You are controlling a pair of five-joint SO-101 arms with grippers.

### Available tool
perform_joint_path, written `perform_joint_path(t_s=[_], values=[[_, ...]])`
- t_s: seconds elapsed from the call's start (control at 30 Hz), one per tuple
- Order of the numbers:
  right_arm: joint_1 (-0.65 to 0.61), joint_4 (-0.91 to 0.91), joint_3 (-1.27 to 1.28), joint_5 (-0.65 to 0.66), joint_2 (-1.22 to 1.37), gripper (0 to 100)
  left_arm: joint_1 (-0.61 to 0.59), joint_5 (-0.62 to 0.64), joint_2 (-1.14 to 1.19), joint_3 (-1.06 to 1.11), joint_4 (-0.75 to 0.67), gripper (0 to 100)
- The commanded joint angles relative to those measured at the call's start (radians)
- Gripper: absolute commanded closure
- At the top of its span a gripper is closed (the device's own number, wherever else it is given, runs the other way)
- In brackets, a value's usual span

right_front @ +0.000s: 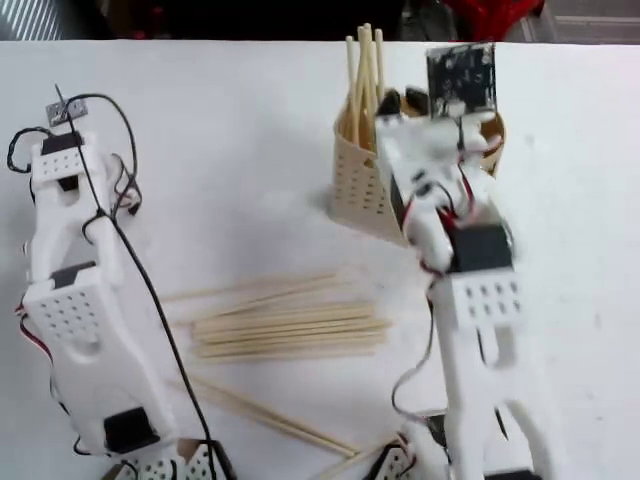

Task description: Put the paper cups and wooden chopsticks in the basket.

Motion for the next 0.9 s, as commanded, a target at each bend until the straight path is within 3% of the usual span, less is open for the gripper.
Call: perform_joint_path(t_s=[0.0, 0.13, 0.27, 0.6, 0.87], values=[[0.001, 0.232, -0.012, 0.152, -0.139, 97.2, 0.035, 0.008, -0.004, -0.021, -0.023, 88], [0.01, 0.483, -0.006, 0.227, -0.18, 97.2, 0.093, 0.003, -0.019, -0.032, -0.006, 88], [0.008, 0.628, 0.117, 0.322, -0.188, 98.1, 0.113, -0.161, -0.062, -0.1, 0.086, 88], [-0.001, 0.289, 0.66, 0.359, -0.179, 97.8, 0.317, -0.72, -0.272, -0.247, 0.516, 88], [-0.001, 0.174, 0.795, 0.348, -0.179, 97.7, 0.472, -0.922, -0.394, 0.135, 0.428, 88]])
